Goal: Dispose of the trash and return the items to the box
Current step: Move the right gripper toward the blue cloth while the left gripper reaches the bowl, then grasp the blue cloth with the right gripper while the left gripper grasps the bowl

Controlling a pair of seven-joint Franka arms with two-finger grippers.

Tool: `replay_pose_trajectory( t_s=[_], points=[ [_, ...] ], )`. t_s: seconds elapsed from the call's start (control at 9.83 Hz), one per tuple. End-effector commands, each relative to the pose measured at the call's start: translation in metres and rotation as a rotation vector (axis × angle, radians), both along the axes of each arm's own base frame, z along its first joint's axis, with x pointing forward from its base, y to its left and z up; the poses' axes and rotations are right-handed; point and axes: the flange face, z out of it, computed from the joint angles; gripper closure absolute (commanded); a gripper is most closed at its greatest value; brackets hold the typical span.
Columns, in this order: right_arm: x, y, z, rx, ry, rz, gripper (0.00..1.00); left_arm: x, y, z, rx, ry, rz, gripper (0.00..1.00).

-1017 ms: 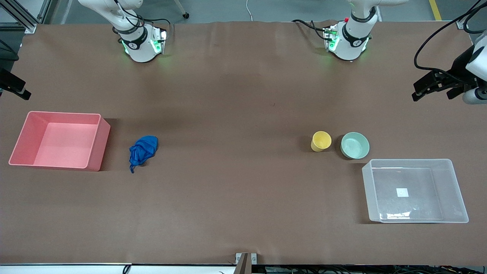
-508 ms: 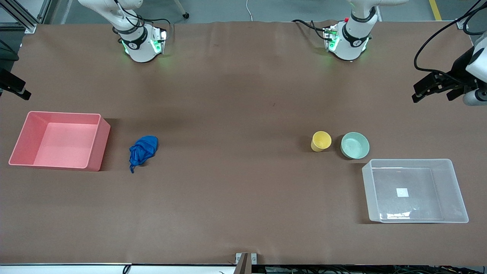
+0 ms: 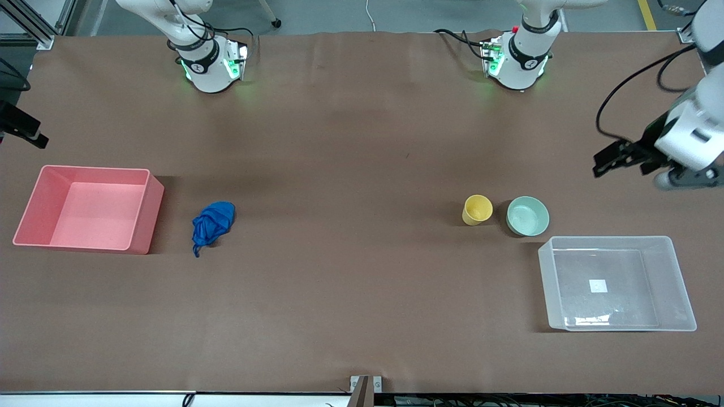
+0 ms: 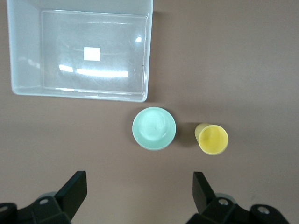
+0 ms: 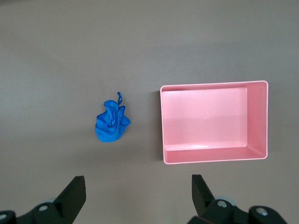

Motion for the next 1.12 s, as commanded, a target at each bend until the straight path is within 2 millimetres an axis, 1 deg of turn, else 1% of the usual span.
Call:
replay_pose_trajectory(
  t_s=[0.0,0.1,0.2,0.31,0.41,0.51,0.61,0.71,0.81,0.92,1.02],
  points=[
    [0.013,0.031,-0.047,-0.002,0.062,0.039,0.00,-0.010,0.012,-0.084,0.014,0.004,0.002,0.00],
    [0.028,0.038,-0.091,-0.003,0.095,0.049,0.00,-0.009,0.014,-0.123,0.014,0.010,0.005,0.00],
    [0.045,0.050,-0.152,-0.002,0.130,0.063,0.00,-0.008,0.015,-0.163,0.013,0.005,-0.001,0.00],
    [0.055,0.064,-0.208,0.002,0.142,0.082,0.00,-0.011,0.022,-0.200,0.014,-0.004,-0.004,0.00],
    [0.056,0.081,-0.252,-0.003,0.144,0.109,0.00,-0.018,0.025,-0.237,0.014,-0.018,-0.017,0.00],
    [0.054,0.089,-0.292,-0.005,0.151,0.121,0.00,-0.020,0.031,-0.265,0.017,-0.023,-0.014,0.00],
    [0.052,0.100,-0.332,-0.008,0.139,0.141,0.00,-0.020,0.031,-0.286,0.018,-0.015,-0.014,0.00],
    [0.048,0.107,-0.368,-0.011,0.107,0.155,0.00,-0.021,0.032,-0.308,0.019,-0.003,-0.014,0.01],
    [0.048,0.112,-0.398,-0.014,0.105,0.164,0.00,-0.023,0.035,-0.325,0.020,0.018,-0.010,0.02],
    [0.046,0.116,-0.419,-0.016,0.105,0.171,0.00,-0.025,0.036,-0.338,0.021,0.032,-0.011,0.05],
    [0.046,0.112,-0.441,-0.019,0.112,0.165,0.00,-0.025,0.036,-0.350,0.020,0.037,-0.023,0.14]
  ],
)
